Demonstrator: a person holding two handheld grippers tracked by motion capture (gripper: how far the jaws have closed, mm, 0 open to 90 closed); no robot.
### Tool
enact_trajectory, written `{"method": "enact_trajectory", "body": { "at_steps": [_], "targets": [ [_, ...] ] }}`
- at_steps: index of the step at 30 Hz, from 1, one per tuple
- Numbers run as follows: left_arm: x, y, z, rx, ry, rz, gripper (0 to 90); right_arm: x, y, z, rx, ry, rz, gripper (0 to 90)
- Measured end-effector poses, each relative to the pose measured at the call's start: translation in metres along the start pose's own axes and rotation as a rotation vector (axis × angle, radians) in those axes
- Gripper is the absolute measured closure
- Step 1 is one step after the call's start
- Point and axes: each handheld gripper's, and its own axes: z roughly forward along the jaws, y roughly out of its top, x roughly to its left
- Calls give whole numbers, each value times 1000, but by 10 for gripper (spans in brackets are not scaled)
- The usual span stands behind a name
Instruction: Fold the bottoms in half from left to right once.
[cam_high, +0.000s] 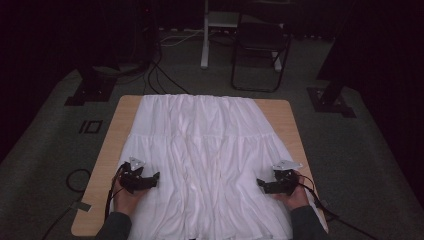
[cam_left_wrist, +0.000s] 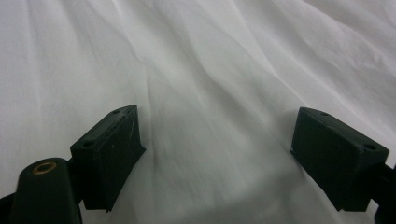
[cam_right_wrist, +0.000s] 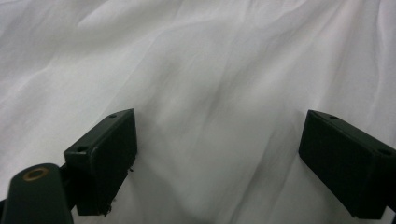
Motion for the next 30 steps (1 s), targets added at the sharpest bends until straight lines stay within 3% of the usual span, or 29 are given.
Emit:
{"method": "enact_trajectory", "body": {
  "at_steps": [5, 9, 14, 16, 18, 19, 22, 24, 25, 26, 27, 28, 29, 30],
  "targets": [
    [0, 1, 1, -1, 9, -4, 161, -1, 1, 1, -1, 4, -3, 111],
    [-2, 3, 2, -10, 5, 1, 236, -1, 1, 1, -4, -4, 4, 130],
    [-3, 3, 2, -13, 13, -7, 254, -1, 1, 0, -4, -5, 6, 130],
    [-2, 3, 0, -13, 19, -7, 331, 0, 1, 0, -4, -6, 8, 131],
    [-2, 4, -6, -34, 34, -9, 338, 0, 0, 0, -3, -13, 16, 138],
    [1, 4, -16, -65, 32, -29, 323, 0, 0, -1, -6, -17, 20, 141],
    [6, 2, -27, -80, 47, -55, 271, 0, -1, -1, -7, -20, 23, 141],
    [13, -4, -38, -90, 84, -81, 244, 0, -1, -1, -7, -20, 23, 141],
    [24, -12, -47, -74, 98, -113, 220, 0, -1, -1, -7, -20, 23, 141],
    [24, -12, -47, -74, 98, -113, 202, 0, -1, -1, -7, -20, 23, 141],
    [35, -19, -52, -61, 141, -135, 186, 0, -1, -1, -7, -20, 23, 141],
    [35, -19, -52, -61, 141, -135, 184, 0, -1, -1, -7, -20, 23, 141],
    [45, -27, -54, -42, 163, -162, 169, 0, -1, -1, -7, -20, 23, 141],
    [50, -31, -55, -33, 153, -182, 166, 0, -1, -1, -7, -21, 23, 141]
  ]
}}
